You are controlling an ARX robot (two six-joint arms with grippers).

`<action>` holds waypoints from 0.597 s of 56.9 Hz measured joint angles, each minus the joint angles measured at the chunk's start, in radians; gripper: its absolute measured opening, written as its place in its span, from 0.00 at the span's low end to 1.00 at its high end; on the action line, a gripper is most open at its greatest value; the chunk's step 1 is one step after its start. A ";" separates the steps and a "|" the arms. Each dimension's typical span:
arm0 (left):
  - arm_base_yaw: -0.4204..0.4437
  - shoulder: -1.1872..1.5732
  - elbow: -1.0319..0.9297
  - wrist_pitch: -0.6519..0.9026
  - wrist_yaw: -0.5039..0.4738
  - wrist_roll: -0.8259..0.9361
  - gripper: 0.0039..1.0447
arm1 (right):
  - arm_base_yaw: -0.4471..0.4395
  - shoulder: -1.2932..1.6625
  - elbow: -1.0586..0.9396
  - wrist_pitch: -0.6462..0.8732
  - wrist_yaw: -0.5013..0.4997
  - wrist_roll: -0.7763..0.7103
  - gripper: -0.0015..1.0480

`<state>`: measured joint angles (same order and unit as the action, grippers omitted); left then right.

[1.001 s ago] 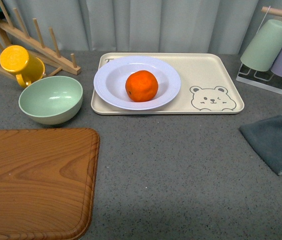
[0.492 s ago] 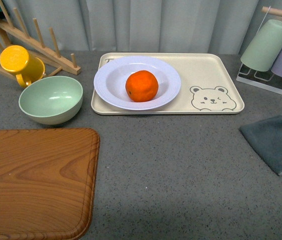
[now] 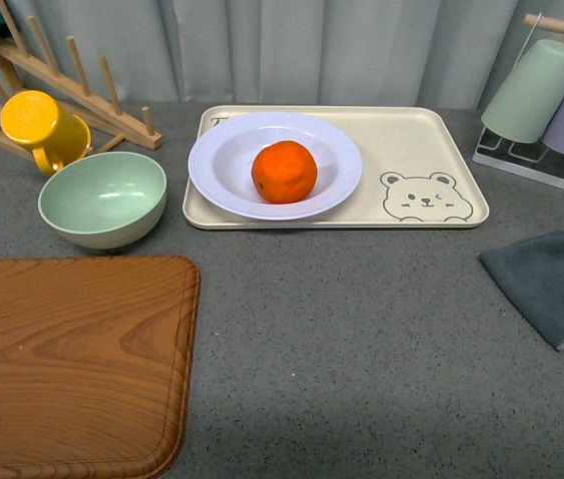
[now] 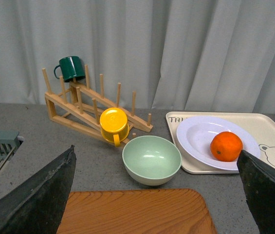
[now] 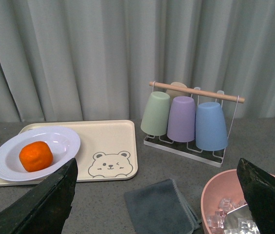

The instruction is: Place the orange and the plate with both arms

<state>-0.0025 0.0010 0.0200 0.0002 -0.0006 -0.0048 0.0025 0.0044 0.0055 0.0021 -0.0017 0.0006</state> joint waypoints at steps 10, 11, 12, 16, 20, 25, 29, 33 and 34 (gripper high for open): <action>0.000 0.000 0.000 0.000 0.000 0.000 0.94 | 0.000 0.000 0.000 0.000 0.000 0.000 0.91; 0.000 0.000 0.000 0.000 0.000 0.000 0.94 | 0.000 0.000 0.000 0.000 0.000 0.000 0.91; 0.000 0.000 0.000 0.000 0.000 0.000 0.94 | 0.000 0.000 0.000 0.000 0.000 0.000 0.91; 0.000 0.000 0.000 0.000 0.000 0.000 0.94 | 0.000 0.000 0.000 0.000 0.000 0.000 0.91; 0.000 0.000 0.000 0.000 0.000 0.000 0.94 | 0.000 0.000 0.000 0.000 0.000 0.000 0.91; 0.000 0.000 0.000 0.000 0.000 0.000 0.94 | 0.000 0.000 0.000 0.000 0.000 0.000 0.91; 0.000 0.000 0.000 0.000 0.000 0.000 0.94 | 0.000 0.000 0.000 0.000 0.000 0.000 0.91; 0.000 0.000 0.000 0.000 0.000 0.000 0.94 | 0.000 0.000 0.000 0.000 0.000 0.000 0.91; 0.000 0.000 0.000 0.000 0.000 0.000 0.94 | 0.000 0.000 0.000 0.000 0.000 0.000 0.91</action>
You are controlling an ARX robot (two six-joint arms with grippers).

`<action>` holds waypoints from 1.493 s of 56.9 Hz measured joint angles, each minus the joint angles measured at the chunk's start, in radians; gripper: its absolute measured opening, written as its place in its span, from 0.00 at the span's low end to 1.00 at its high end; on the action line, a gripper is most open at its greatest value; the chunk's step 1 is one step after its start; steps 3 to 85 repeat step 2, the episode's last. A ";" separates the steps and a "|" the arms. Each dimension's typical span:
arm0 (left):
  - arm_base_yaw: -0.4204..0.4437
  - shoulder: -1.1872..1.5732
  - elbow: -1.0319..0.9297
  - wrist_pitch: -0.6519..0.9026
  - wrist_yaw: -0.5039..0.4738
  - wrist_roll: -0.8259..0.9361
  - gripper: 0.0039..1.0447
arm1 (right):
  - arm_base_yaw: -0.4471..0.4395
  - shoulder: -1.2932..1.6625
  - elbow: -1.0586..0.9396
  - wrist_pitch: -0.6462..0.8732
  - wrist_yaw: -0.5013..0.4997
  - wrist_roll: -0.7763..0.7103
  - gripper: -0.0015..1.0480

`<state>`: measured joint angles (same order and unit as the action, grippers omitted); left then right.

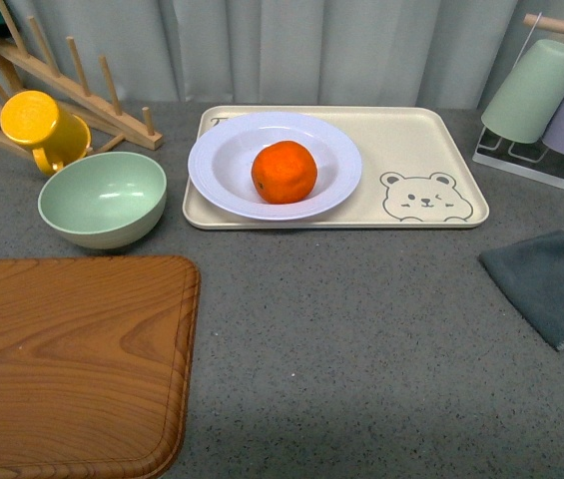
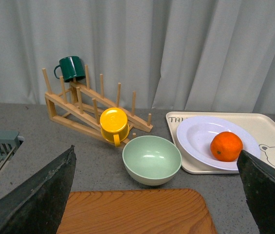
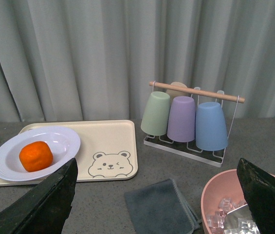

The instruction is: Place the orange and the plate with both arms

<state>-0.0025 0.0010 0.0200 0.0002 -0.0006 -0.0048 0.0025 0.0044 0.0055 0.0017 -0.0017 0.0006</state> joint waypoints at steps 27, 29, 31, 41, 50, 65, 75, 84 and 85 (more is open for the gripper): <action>0.000 0.000 0.000 0.000 0.000 0.000 0.94 | 0.000 0.000 0.000 0.000 0.000 0.000 0.91; 0.000 0.000 0.000 0.000 0.000 0.000 0.94 | 0.000 0.000 0.000 0.000 0.000 0.000 0.91; 0.000 0.000 0.000 0.000 0.000 0.000 0.94 | 0.000 0.000 0.000 0.000 0.000 0.000 0.91; 0.000 0.000 0.000 0.000 0.000 0.000 0.94 | 0.000 0.000 0.000 0.000 0.000 0.000 0.91; 0.000 0.000 0.000 0.000 0.000 0.000 0.94 | 0.000 0.000 0.000 0.000 0.000 0.000 0.91; 0.000 0.000 0.000 0.000 0.000 0.000 0.94 | 0.000 0.000 0.000 0.000 0.000 0.000 0.91; 0.000 0.000 0.000 0.000 0.000 0.000 0.94 | 0.000 0.000 0.000 0.000 0.000 0.000 0.91; 0.000 0.000 0.000 0.000 0.000 0.000 0.94 | 0.000 0.000 0.000 0.000 0.000 0.000 0.91; 0.000 0.000 0.000 0.000 0.000 0.000 0.94 | 0.000 0.000 0.000 0.000 0.000 0.000 0.91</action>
